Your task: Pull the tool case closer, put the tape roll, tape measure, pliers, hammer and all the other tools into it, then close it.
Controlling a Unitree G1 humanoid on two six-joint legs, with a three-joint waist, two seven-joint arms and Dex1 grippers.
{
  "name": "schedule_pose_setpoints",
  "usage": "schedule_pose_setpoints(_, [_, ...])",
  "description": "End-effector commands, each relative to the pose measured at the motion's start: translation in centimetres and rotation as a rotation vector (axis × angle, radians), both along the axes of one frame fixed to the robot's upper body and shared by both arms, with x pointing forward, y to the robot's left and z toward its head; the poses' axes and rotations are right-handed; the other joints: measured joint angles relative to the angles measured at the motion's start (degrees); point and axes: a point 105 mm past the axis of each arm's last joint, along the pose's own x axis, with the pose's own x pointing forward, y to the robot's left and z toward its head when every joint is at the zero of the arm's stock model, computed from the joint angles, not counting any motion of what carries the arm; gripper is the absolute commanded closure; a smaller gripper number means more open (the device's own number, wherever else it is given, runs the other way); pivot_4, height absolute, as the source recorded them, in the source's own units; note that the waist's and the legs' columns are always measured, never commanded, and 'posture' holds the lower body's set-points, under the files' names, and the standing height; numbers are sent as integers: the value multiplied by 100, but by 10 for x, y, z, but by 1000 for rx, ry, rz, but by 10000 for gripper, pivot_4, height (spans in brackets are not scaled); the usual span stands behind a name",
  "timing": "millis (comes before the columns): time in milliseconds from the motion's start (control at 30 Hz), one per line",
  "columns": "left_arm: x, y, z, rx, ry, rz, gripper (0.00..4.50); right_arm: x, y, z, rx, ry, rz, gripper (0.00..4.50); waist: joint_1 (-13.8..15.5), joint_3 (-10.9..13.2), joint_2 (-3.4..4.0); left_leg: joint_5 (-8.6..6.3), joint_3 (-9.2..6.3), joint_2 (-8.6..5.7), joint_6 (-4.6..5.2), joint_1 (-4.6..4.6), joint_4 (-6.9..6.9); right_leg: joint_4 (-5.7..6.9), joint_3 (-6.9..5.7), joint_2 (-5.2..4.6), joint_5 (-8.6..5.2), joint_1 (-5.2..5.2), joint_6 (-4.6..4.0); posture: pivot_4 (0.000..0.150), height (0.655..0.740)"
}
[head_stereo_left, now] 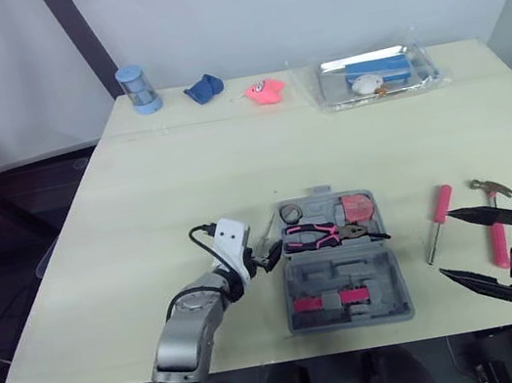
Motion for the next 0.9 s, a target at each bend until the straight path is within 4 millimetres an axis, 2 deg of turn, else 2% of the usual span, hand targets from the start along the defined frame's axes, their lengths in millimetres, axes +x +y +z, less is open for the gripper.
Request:
schedule_pose_setpoints(33, [4, 10, -1, 30, 5, 52, 0, 0, 2, 8, -8, -28, 11, 596, -1, 0, 0, 0, 0, 0, 0, 0, 0, 0, 0, 5, 0, 0, 0, 1500, 7400])
schedule_pose_setpoints(367, [-4, 16, -4, 42, 9, 49, 0, -1, 2, 7, -5, -26, 2, 596, -18, 0, 0, 0, 1, 2, -1, 2, -1, 0, 3, -4, 0, 0, 0, 1500, 7400])
schedule_pose_setpoints(533, [-2, 19, 3, 13, -32, 67, 0, -1, 2, 7, -5, -26, -3, 596, -16, 0, 0, 0, 0, 3, 0, 3, 0, 0, 5, -8, 0, 0, 0, 1500, 7400])
schedule_pose_setpoints(833, [-1, 24, 4, 5, -44, 75, 0, -1, 1, 5, -7, -20, -8, 596, -16, 0, 0, 0, 0, 3, 0, 2, -1, 0, 5, -7, 0, -1, 0, 1500, 7400])
schedule_pose_setpoints(900, [0, 20, 10, -29, -68, 53, 0, -2, 1, 5, -8, -17, -10, 596, -16, 1, -1, 0, 0, 3, 0, 3, -1, 0, 5, -8, 0, -1, 0, 1500, 7400])
